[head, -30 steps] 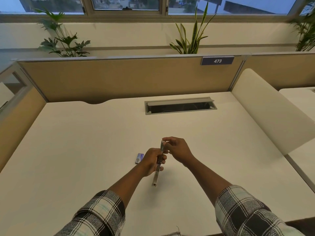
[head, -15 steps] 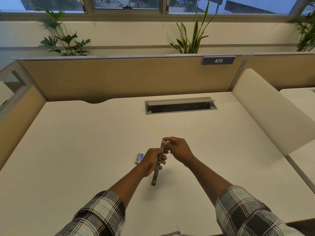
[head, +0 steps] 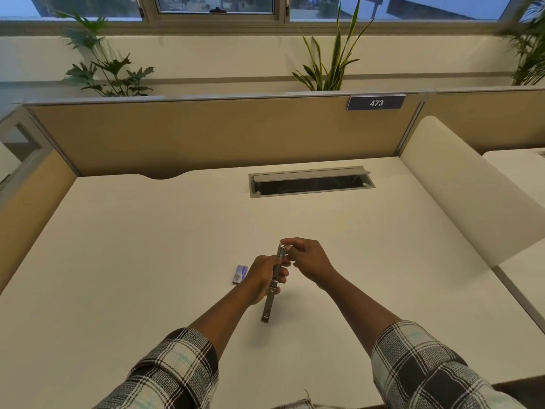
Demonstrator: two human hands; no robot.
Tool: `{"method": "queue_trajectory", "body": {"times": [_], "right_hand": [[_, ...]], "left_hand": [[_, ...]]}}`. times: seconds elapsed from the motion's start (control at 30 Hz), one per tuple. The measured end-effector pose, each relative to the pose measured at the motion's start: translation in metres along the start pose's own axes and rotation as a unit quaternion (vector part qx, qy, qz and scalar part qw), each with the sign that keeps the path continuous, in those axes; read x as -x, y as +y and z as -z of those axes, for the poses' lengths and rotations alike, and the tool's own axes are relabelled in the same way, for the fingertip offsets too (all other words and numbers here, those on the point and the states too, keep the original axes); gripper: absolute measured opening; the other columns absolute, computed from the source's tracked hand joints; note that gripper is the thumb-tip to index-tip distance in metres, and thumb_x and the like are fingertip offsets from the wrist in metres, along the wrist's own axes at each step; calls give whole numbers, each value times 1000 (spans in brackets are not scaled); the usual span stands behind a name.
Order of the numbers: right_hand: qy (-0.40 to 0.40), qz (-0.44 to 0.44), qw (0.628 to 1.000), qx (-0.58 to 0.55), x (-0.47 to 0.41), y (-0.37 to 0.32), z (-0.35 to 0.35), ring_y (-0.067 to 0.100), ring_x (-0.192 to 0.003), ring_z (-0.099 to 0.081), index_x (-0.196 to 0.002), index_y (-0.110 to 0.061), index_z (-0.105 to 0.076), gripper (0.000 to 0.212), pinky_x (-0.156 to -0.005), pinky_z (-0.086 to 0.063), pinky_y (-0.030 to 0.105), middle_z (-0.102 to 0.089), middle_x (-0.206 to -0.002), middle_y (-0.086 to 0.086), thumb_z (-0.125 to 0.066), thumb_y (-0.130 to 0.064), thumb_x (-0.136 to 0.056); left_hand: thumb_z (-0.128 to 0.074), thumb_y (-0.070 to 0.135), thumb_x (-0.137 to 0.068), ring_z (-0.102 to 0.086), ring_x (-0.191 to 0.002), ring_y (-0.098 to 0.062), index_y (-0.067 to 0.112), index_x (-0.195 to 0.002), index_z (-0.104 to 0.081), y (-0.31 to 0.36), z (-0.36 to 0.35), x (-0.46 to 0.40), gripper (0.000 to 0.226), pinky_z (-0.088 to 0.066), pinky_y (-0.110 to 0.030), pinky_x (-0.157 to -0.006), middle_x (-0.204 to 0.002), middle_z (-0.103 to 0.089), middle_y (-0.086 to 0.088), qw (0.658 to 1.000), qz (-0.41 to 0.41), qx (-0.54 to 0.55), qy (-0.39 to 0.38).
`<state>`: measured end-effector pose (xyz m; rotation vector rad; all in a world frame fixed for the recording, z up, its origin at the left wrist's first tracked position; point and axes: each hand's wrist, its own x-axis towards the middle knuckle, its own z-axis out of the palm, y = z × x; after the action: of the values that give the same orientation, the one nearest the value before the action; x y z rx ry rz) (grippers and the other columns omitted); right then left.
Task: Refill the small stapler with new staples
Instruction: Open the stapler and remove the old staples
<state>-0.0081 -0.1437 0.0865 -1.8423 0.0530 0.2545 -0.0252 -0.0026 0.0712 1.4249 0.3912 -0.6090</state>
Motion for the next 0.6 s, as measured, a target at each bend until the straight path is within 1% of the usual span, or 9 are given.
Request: {"method": "queue_trajectory", "body": {"times": [0.07, 0.17, 0.33, 0.47, 0.6], "right_hand": [[1, 1, 1000, 3, 0, 1, 0, 2, -67, -69, -113, -12, -70, 27, -57, -47, 8, -74, -93, 4, -51, -7, -93], [1, 3, 1000, 21, -1, 3, 0, -2, -69, -67, -115, -14, -70, 28, -62, -46, 10, -74, -94, 2, -53, -9, -93], [3, 2, 1000, 22, -3, 3, 0, 2, -73, -67, -115, -16, -70, 28, -66, -46, 14, -74, -94, 1, -54, -10, -93], [4, 6, 1000, 19, -4, 2, -1, 7, -79, -69, -113, -17, -71, 24, -68, -47, 16, -75, -95, 2, -57, -17, -93], [10, 6, 1000, 21, -4, 3, -1, 4, -78, -67, -113, -16, -71, 23, -70, -48, 18, -75, -94, 2, -60, -20, -93]], "left_hand": [[-40, 28, -95, -51, -56, -15, 7, -95, -70, 0, 0, -1, 37, -40, -27, -54, -62, -60, -1, 1000, 3, 3, 1], [-40, 26, -96, -51, -57, -15, 7, -94, -70, 0, 1, -2, 36, -40, -27, -54, -63, -60, -1, 1000, 0, 1, 3], [-41, 28, -96, -52, -57, -14, 8, -92, -70, 0, 2, -2, 35, -41, -26, -54, -66, -60, -2, 1000, -8, -7, 0], [-44, 33, -97, -52, -58, -14, 8, -94, -70, -1, 3, -2, 36, -41, -26, -54, -68, -61, -2, 1000, -9, -8, -3], [-42, 26, -97, -52, -60, -15, 6, -96, -69, 0, 2, -2, 33, -41, -28, -55, -68, -60, -3, 1000, -4, 3, -5]]}}
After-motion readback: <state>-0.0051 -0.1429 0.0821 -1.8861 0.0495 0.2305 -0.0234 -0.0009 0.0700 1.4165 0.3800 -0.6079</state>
